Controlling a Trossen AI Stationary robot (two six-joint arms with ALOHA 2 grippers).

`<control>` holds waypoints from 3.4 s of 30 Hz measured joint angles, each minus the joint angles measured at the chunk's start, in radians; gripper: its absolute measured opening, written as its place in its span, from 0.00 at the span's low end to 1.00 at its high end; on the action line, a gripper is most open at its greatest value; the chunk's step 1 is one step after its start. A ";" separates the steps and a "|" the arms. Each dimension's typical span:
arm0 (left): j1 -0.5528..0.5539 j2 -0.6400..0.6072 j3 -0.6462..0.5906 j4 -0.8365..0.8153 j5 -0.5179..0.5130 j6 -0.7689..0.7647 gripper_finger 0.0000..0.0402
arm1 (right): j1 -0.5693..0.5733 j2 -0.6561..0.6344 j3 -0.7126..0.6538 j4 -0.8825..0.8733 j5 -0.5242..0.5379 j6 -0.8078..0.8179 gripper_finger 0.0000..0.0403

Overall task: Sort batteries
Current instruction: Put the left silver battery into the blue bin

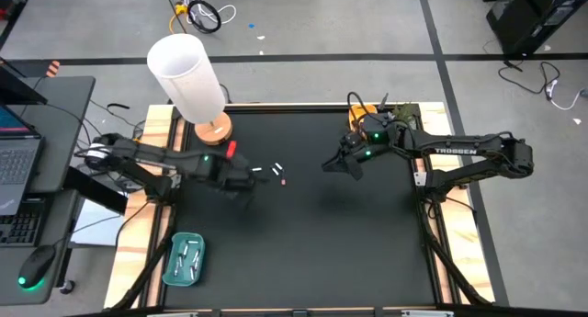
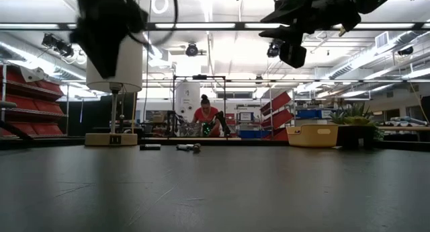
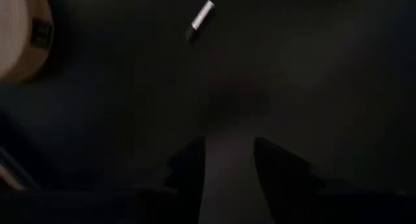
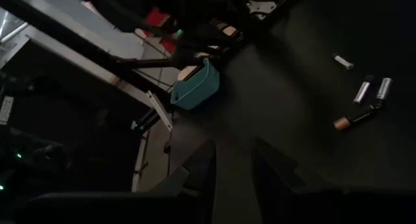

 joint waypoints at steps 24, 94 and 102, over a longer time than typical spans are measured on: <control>0.455 0.000 -0.282 0.541 0.282 0.633 0.36 | -0.014 0.002 0.000 -0.006 0.128 0.061 0.21; 0.413 0.107 -0.410 0.839 0.131 0.512 0.37 | 0.012 0.574 0.413 -0.374 0.106 -0.366 0.21; 0.414 0.115 -0.409 0.859 0.179 0.769 0.41 | 0.012 0.563 0.413 -0.367 0.091 -0.334 0.21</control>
